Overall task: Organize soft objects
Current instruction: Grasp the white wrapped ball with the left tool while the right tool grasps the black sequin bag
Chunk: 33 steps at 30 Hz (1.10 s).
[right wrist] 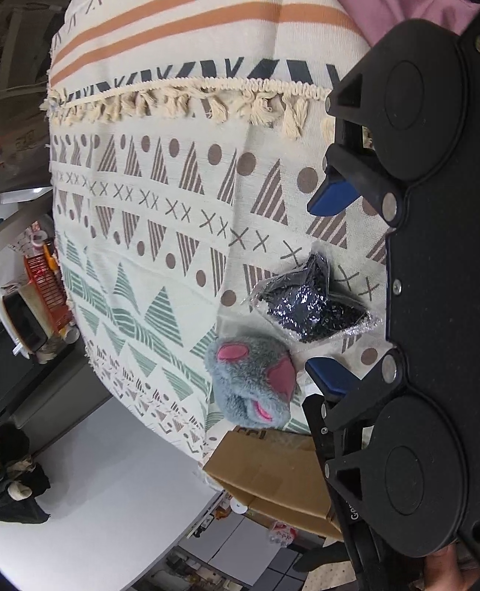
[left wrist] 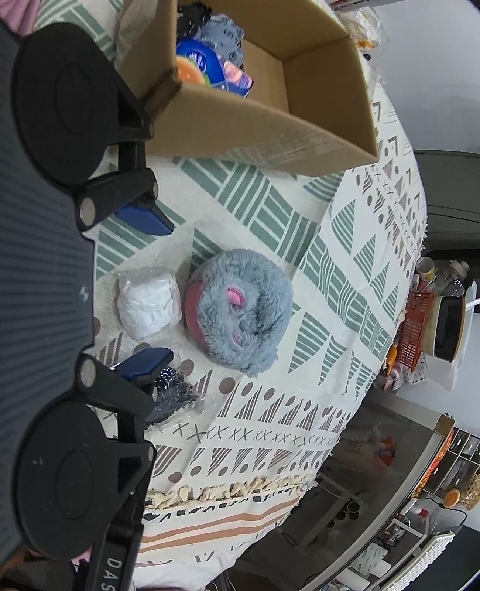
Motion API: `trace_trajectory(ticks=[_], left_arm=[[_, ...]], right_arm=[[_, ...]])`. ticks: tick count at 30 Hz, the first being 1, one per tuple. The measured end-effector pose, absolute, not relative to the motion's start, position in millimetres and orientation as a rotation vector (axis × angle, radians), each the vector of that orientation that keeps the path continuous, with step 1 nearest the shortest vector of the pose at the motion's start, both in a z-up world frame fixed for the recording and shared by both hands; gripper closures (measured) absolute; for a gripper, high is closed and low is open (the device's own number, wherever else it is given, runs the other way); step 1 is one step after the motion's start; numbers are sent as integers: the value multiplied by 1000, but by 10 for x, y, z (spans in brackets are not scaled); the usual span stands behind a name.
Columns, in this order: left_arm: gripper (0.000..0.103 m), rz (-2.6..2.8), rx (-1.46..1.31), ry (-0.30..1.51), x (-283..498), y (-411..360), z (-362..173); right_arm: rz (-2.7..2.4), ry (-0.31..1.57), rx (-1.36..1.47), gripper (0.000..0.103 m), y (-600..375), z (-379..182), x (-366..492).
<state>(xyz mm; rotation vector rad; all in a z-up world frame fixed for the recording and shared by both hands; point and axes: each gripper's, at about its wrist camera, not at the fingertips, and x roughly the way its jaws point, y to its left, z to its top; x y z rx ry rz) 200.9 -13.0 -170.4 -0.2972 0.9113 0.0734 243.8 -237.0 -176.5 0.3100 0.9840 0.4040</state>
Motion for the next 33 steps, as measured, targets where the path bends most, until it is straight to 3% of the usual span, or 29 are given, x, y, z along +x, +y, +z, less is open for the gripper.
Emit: trace_trajectory(ticks=[6,10,27,29,30,32,33], left_arm=[[40,62,-308,929,2096,-134,-1813],[58,60,-326,976,2144,-137,-1926],[59,72,-322,927,1921,-13,-1798],[59,78,-326,924,1902,13,-1783],[59,80,-329,922,1890,28,-1776],[59,83,-337,916,1863,52,-1751],[59,84,-341,912,1848,63,-1733]], right_arm=[[399,956,351,21,-2370,-1834,2526],[408,958,347,20,-2314,-1880,2568],[419,911,213,21,-2067,-1922,2512],[414,923,192,32,-2022,-1963,2512],[403,939,169,48,-1990,-1999,2519],[408,943,153,55,-1958,-2037,2501],[412,930,150,64,-1953,-2015,2477]])
